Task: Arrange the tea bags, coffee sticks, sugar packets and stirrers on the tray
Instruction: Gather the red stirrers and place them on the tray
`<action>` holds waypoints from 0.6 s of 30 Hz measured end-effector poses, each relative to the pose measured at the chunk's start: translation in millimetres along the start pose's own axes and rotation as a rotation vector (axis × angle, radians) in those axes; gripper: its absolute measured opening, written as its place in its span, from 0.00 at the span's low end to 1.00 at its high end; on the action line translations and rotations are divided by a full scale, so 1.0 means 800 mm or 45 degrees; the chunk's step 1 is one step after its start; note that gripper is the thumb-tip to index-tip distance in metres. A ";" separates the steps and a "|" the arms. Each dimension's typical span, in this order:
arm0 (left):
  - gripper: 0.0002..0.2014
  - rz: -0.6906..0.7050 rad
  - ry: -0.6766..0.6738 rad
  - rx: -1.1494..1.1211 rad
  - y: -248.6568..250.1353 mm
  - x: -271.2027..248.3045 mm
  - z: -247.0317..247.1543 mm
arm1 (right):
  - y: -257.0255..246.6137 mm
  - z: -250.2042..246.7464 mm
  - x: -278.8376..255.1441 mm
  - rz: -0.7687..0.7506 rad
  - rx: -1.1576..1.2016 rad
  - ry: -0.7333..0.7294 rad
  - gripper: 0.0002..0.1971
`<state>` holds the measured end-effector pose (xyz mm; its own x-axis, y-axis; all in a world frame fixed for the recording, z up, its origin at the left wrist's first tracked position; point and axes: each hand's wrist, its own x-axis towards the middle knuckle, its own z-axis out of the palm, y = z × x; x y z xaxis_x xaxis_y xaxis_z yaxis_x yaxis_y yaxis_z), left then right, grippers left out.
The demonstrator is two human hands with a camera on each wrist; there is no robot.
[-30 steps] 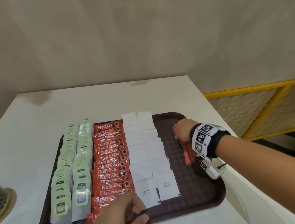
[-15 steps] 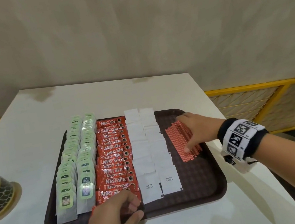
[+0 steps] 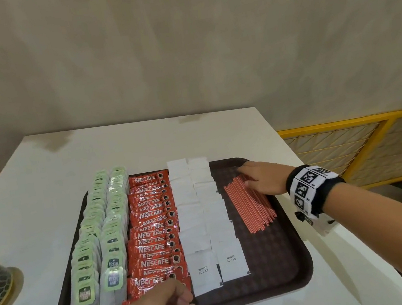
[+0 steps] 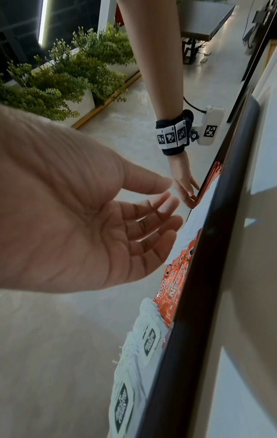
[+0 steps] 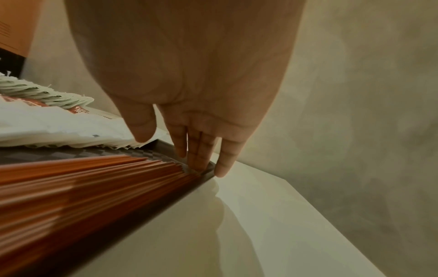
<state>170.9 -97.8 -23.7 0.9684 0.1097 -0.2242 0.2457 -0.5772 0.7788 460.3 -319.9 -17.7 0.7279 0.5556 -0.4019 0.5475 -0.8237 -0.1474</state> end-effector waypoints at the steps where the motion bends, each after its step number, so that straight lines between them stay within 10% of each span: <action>1: 0.06 0.003 0.016 0.007 0.000 0.001 0.001 | 0.000 -0.002 0.003 -0.008 -0.005 0.013 0.25; 18: 0.16 0.030 0.113 0.080 0.009 0.005 0.012 | -0.013 -0.008 0.025 -0.116 -0.057 0.059 0.20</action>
<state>176.2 -109.2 -24.2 0.9746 0.1649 -0.1516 0.2223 -0.6299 0.7442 471.6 -299.6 -18.5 0.6922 0.6332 -0.3464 0.6290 -0.7645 -0.1407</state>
